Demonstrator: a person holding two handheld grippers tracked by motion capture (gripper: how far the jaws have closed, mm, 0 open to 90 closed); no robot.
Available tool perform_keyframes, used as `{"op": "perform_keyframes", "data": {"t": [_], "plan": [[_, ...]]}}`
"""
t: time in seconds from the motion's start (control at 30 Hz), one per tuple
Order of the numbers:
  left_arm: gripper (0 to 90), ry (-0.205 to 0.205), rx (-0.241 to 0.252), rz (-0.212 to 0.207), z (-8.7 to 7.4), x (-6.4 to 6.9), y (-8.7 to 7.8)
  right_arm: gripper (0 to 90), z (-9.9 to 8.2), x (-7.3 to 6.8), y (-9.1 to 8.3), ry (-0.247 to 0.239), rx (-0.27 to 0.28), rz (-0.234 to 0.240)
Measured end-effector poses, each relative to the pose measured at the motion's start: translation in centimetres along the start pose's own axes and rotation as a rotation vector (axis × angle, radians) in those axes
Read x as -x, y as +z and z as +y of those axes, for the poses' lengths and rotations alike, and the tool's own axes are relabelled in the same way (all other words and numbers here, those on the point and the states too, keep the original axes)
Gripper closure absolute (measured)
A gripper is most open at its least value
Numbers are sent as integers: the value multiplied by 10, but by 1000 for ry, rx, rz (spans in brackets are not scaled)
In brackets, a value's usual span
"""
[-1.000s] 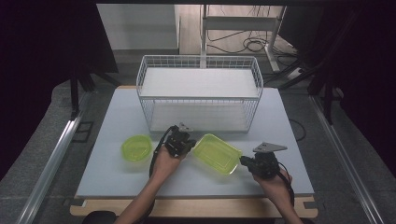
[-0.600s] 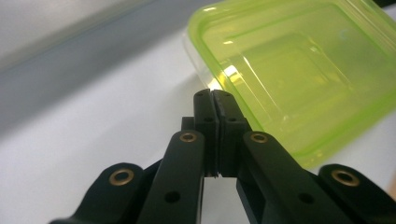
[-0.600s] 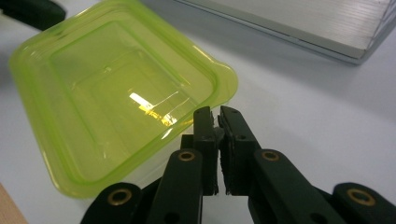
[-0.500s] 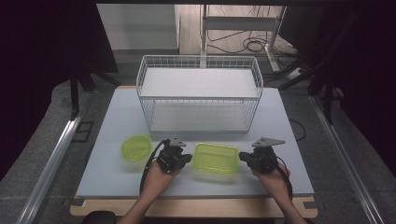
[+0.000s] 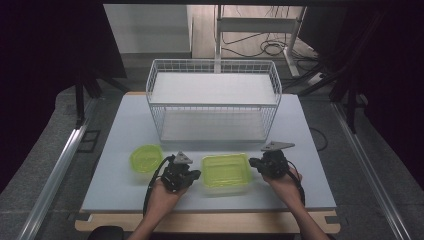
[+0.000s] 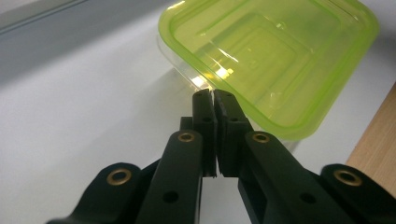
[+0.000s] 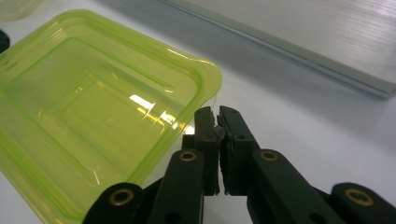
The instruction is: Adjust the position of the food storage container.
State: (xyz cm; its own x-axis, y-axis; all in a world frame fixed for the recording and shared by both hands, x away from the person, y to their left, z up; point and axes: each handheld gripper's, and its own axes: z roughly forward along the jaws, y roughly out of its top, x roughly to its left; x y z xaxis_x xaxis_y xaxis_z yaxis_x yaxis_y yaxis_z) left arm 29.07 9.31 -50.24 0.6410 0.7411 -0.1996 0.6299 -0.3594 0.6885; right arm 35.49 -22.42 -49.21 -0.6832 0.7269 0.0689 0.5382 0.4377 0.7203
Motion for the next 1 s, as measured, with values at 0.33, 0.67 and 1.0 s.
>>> {"op": "perform_keyframes", "data": {"t": [0.33,0.67,1.0], "plan": [[797,10,55,-12,-14,-1,-16,821,3,-3,6,-15,1,-15],[263,80,148,43,-47,3,-50,384,-19,-14,-32,-26,62,5],[48,166,113,78,-81,11,-55,71,-40,-35,-30,-115,28,34]]}}
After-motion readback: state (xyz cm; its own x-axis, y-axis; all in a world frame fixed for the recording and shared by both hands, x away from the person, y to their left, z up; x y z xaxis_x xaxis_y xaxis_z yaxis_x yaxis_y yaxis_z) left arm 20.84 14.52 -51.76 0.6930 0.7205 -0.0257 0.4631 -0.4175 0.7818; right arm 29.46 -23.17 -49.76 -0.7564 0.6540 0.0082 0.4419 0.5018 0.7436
